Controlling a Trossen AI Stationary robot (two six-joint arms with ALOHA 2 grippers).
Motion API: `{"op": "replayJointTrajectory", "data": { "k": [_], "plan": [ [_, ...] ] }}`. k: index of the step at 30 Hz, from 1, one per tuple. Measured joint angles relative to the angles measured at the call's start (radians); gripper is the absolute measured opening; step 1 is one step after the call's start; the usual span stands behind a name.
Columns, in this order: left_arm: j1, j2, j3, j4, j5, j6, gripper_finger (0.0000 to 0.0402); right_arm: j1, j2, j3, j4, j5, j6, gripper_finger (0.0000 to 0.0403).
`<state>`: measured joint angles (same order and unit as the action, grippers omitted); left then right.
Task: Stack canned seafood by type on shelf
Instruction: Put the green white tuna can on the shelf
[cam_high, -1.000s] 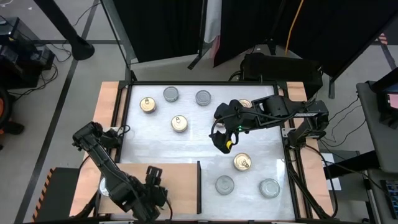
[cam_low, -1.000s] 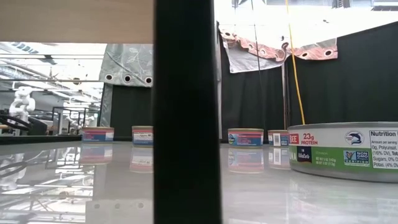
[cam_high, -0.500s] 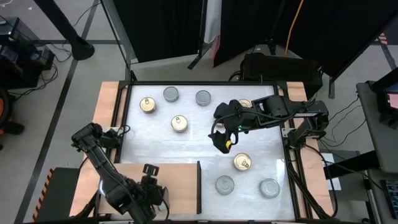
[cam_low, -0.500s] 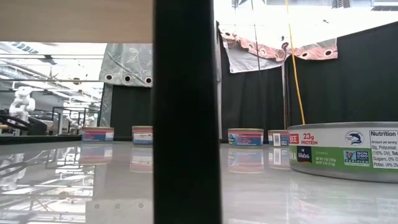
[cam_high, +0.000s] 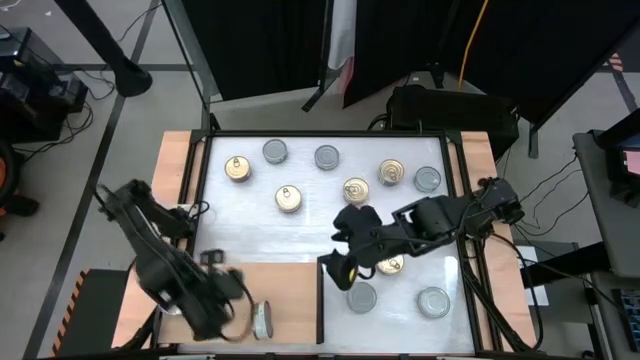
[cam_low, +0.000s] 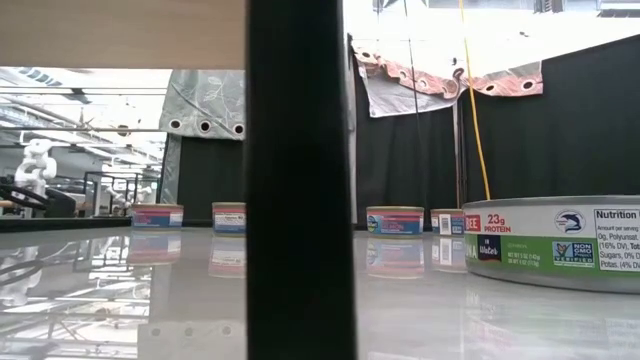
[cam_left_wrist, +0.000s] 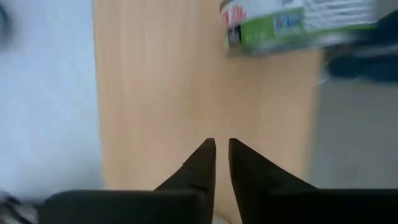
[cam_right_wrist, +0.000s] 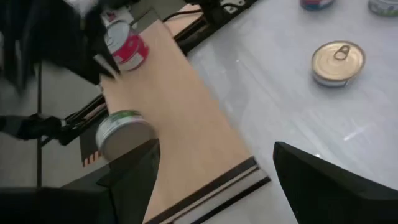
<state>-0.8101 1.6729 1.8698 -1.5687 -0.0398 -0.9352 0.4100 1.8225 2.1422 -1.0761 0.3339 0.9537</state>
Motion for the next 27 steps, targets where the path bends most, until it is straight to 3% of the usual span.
{"op": "replayJointTrajectory", "data": {
  "k": [3, 6, 9, 12, 14, 19, 27],
  "plan": [
    [0.003, -0.103, 0.0, 0.045, 0.062, -0.257, 0.0083, 0.01, -0.011, 0.0, 0.006, 0.006, -0.015, 0.0304],
    [-0.013, -0.192, 0.0, 0.177, 0.044, -0.556, 0.0131, 0.016, -0.022, 0.0, 0.014, 0.014, -0.05, 0.0304],
    [-0.052, -0.235, 0.002, 0.286, -0.071, -0.875, 0.0197, 0.017, -0.024, 0.0, 0.01, 0.016, -0.048, 0.0304],
    [-0.098, -0.21, 0.002, 0.339, -0.211, -1.066, 0.0263, 0.018, -0.024, 0.0, 0.008, 0.028, -0.038, 0.0304],
    [-0.11, -0.169, 0.001, 0.335, -0.251, -1.175, 0.0299, 0.017, -0.025, 0.0, 0.004, 0.046, -0.033, 0.0304],
    [-0.102, -0.058, 0.0, 0.343, -0.26, -1.285, 0.0345, 0.017, -0.025, 0.0, 0.0, 0.061, -0.038, 0.0304],
    [-0.038, 0.084, 0.0, 0.376, -0.236, -1.325, 0.035, 0.002, -0.025, 0.001, 0.001, 0.023, -0.094, 0.0304]
  ]
}}
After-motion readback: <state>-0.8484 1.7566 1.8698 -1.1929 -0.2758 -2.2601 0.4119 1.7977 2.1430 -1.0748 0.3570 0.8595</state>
